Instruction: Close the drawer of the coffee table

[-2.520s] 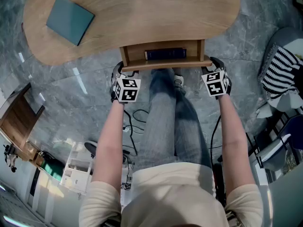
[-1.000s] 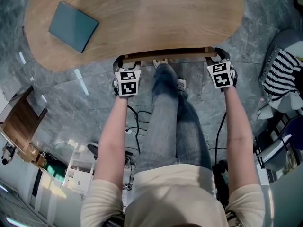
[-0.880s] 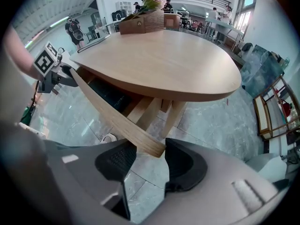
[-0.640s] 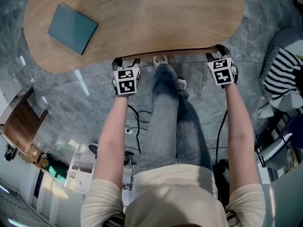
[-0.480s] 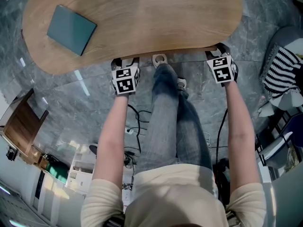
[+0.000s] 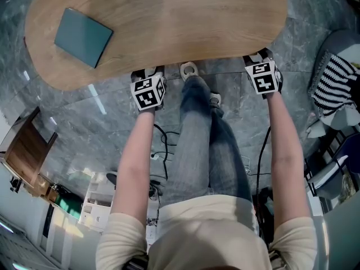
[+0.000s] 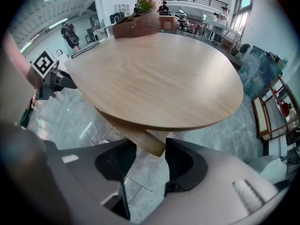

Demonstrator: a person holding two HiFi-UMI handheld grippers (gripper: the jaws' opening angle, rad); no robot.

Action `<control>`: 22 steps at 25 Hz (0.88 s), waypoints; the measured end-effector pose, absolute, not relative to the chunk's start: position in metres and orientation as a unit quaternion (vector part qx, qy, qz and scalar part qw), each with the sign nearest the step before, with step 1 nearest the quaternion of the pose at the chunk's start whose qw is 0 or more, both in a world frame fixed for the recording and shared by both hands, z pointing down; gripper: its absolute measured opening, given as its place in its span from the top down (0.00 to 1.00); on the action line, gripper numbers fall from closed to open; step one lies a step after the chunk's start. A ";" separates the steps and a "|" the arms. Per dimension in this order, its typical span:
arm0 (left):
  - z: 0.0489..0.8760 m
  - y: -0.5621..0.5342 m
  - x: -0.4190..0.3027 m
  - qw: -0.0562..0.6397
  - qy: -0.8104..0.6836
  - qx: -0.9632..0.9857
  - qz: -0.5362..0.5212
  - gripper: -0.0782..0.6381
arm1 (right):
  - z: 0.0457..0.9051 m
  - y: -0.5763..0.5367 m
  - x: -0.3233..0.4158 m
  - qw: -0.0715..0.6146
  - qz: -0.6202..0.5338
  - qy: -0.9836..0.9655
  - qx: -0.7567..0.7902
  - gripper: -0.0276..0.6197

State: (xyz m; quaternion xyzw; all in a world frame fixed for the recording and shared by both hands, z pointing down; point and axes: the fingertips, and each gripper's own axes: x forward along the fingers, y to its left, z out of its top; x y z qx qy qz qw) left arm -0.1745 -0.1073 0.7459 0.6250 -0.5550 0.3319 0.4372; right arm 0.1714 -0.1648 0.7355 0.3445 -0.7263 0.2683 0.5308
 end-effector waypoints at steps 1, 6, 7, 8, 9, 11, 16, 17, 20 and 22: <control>0.746 -0.109 -0.175 0.437 -0.555 0.625 0.332 0.52 | 0.735 -0.166 0.171 0.532 0.269 -0.725 0.345 0.66; 0.745 -0.112 -0.175 0.439 -0.553 0.626 0.333 0.52 | 0.734 -0.169 0.172 0.533 0.267 -0.725 0.345 0.66; 0.745 -0.111 -0.174 0.440 -0.553 0.625 0.332 0.52 | 0.734 -0.169 0.172 0.533 0.266 -0.725 0.346 0.66; 0.746 -0.111 -0.175 0.441 -0.553 0.625 0.331 0.52 | 0.734 -0.168 0.172 0.533 0.265 -0.725 0.347 0.66; 0.746 -0.110 -0.175 0.442 -0.553 0.624 0.331 0.52 | 0.734 -0.168 0.172 0.533 0.264 -0.724 0.349 0.66; 0.745 -0.110 -0.175 0.443 -0.555 0.622 0.330 0.52 | 0.733 -0.168 0.172 0.528 0.264 -0.723 0.360 0.65; 0.737 -0.108 -0.173 0.444 -0.574 0.613 0.313 0.52 | 0.729 -0.164 0.178 0.495 0.274 -0.708 0.422 0.65; 0.735 -0.107 -0.172 0.444 -0.579 0.612 0.306 0.52 | 0.728 -0.163 0.179 0.489 0.274 -0.706 0.433 0.65; 0.728 -0.103 -0.172 0.441 -0.595 0.608 0.287 0.52 | 0.725 -0.159 0.180 0.473 0.275 -0.704 0.453 0.66; 0.722 -0.099 -0.172 0.433 -0.605 0.606 0.281 0.54 | 0.720 -0.155 0.179 0.460 0.280 -0.704 0.463 0.67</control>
